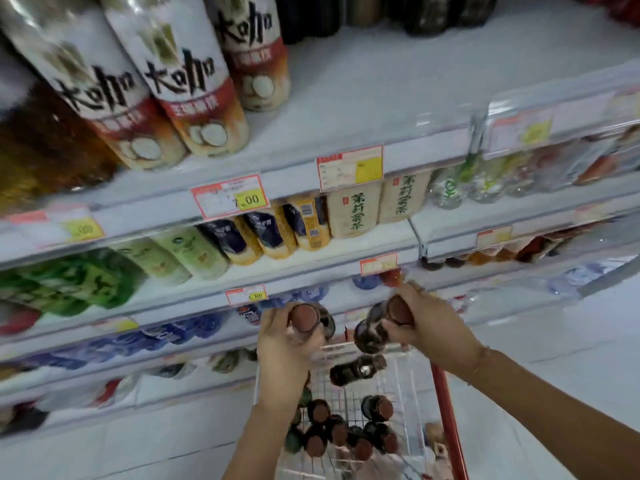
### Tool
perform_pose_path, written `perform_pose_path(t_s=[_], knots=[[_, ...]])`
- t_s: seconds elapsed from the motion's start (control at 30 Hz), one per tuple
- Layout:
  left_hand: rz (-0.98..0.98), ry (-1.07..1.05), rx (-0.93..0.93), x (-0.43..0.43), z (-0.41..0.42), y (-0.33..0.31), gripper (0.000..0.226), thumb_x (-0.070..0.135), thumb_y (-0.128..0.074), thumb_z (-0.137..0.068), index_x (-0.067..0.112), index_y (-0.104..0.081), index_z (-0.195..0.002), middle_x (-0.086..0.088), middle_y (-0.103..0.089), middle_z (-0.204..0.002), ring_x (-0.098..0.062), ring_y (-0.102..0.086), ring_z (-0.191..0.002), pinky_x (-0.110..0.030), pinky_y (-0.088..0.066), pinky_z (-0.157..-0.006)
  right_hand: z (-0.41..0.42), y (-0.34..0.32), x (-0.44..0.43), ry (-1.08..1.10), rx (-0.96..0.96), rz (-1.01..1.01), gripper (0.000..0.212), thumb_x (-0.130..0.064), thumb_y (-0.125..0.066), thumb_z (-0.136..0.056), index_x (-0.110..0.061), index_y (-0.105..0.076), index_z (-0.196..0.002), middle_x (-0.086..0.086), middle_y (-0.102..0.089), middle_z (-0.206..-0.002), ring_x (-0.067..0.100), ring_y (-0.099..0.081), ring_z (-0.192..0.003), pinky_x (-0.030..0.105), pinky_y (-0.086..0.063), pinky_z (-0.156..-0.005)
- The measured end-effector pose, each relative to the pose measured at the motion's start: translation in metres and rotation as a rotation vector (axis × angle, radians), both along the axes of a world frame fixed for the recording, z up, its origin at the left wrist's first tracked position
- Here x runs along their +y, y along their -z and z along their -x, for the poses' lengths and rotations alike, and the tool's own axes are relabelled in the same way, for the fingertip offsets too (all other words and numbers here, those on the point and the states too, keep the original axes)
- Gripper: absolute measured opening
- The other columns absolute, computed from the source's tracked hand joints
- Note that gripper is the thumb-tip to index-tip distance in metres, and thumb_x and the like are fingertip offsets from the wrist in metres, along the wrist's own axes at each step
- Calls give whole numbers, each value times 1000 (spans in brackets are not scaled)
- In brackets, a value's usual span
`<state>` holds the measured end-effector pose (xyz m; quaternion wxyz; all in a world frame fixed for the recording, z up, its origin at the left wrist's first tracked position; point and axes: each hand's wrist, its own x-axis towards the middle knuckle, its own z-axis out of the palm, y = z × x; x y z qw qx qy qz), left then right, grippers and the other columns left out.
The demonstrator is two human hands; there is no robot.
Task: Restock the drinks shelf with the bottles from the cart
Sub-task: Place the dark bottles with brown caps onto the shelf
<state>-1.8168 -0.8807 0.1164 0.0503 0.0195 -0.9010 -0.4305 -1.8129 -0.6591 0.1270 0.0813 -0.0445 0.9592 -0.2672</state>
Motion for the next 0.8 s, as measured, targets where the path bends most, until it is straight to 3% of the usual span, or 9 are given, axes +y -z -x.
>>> perform_pose_path(t_s=[0.13,0.3,0.37,0.4,0.47,0.53,0.6,0.7,0.8], knots=[[60,9,270,-6,-1,-88,37,12,-83,-66,11,-66,-99,11,-46,-85,-8,-48,-74,-18,-43,-67,-7,-92,10,47,233,206,39,-40,-74,-73,-31,-46,-99,-13,-52,-91,8,-56,-79,5,-39,-65],[-21,199,535,-11,-7,-203,37,41,-69,-61,46,-55,-94,19,-50,-93,1,-51,-82,-33,-47,-65,-29,-186,38,247,657,442,27,-47,-55,-65,-35,-49,-88,-18,-57,-76,-13,-53,-75,-2,-37,-63],[-117,223,600,-6,-6,-232,36,41,-67,-58,54,-58,-90,18,-49,-90,0,-50,-83,-33,-46,-66,-33,-206,55,237,827,549,26,-50,-61,-72,-35,-49,-88,-18,-54,-73,-1,-53,-70,10,-43,-68],[-154,235,633,-1,-5,-246,36,39,-68,-58,55,-59,-89,18,-50,-89,-1,-50,-84,-28,-46,-67,-34,-213,63,251,892,581,29,-59,-63,-74,-39,-50,-91,-15,-52,-76,13,-55,-73,28,-48,-71],[-176,243,731,15,1,-265,34,34,-69,-62,44,-59,-93,17,-50,-86,3,-50,-85,-10,-41,-70,-31,-227,77,320,1008,553,32,-71,-56,-73,-47,-49,-93,-4,-53,-81,33,-54,-73,49,-49,-68],[-87,201,849,36,15,-274,28,29,-69,-66,29,-59,-93,16,-47,-83,11,-46,-81,-1,-36,-70,-22,-240,87,386,1084,511,29,-70,-54,-75,-45,-46,-89,-1,-50,-80,34,-51,-67,51,-46,-60],[-169,156,854,59,33,-275,28,27,-72,-68,24,-62,-94,15,-45,-82,10,-45,-78,-2,-35,-71,-8,-252,95,439,1142,474,27,-59,-59,-80,-37,-44,-88,-3,-49,-81,31,-51,-67,44,-48,-62],[-357,116,779,93,56,-273,28,19,-75,-70,26,-63,-94,13,-46,-84,3,-46,-78,-8,-38,-74,14,-262,106,500,1180,286,31,-36,-58,-80,-9,-52,-93,2,-49,-85,11,-42,-72,5,-37,-68],[-382,112,775,122,77,-278,26,16,-74,-72,16,-67,-97,12,-42,-83,4,-45,-78,-8,-35,-74,33,-277,116,445,1139,186,38,-36,-61,-79,-4,-55,-98,-1,-48,-90,2,-38,-76,7,-31,-66]])
